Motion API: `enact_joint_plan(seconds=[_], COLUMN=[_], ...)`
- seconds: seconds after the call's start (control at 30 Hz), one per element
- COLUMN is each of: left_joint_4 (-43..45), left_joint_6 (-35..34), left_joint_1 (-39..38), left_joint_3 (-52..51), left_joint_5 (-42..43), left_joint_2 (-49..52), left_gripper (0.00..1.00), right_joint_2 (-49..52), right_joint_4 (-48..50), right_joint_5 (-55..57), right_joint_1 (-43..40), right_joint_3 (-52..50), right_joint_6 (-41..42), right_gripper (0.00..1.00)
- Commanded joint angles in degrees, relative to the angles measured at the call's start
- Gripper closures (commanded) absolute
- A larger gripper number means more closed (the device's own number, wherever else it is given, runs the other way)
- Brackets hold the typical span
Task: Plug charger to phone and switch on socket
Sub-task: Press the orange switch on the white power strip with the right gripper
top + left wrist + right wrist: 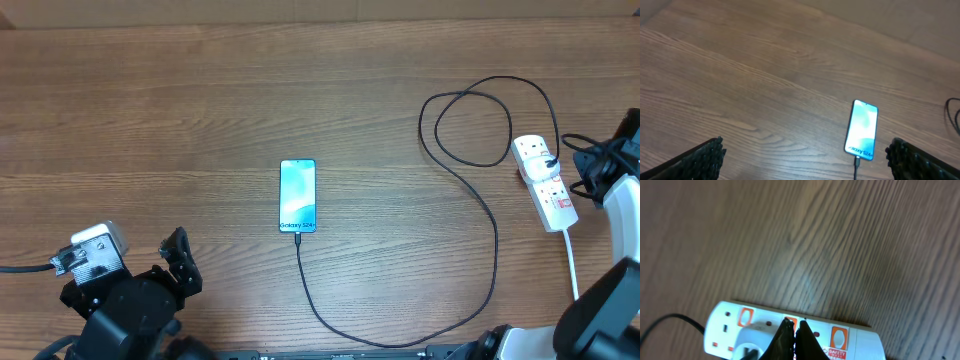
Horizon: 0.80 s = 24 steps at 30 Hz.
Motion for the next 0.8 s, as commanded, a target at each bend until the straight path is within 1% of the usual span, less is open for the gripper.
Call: enact_joint_plan(seconds=[0.0, 0.17, 0.3, 0.4, 0.77], left_joint_4=[-1.0, -0.9, -1.0, -3.0, -3.4], left_joint_6=[-1.4, -1.5, -1.4, -1.4, -1.4], left_joint_1=[-0.3, -0.3, -0.3, -0.3, -0.3], left_joint_3=[-0.1, -0.1, -0.1, -0.1, -0.1], left_joint_5=[-1.3, -0.9, -0.9, -0.9, -1.0], left_joint_2=[0.0, 0.0, 0.0, 0.0, 0.0], left_gripper=[0.01, 0.01, 0.0, 0.01, 0.0], right_joint_2=[2.8, 7.0, 9.5, 11.0, 11.6], right_joint_4=[0.5, 0.3, 0.3, 0.2, -0.4], right_joint_5=[-6.3, -9.5, -9.6, -9.5, -9.0], right_joint_1=[-0.7, -0.3, 0.7, 1.2, 2.4], right_joint_3=[2.5, 5.1, 5.2, 5.2, 5.2], right_joint_6=[-4.9, -7.6, -7.7, -7.7, -7.8], right_gripper=[0.96, 0.96, 0.96, 0.96, 0.96])
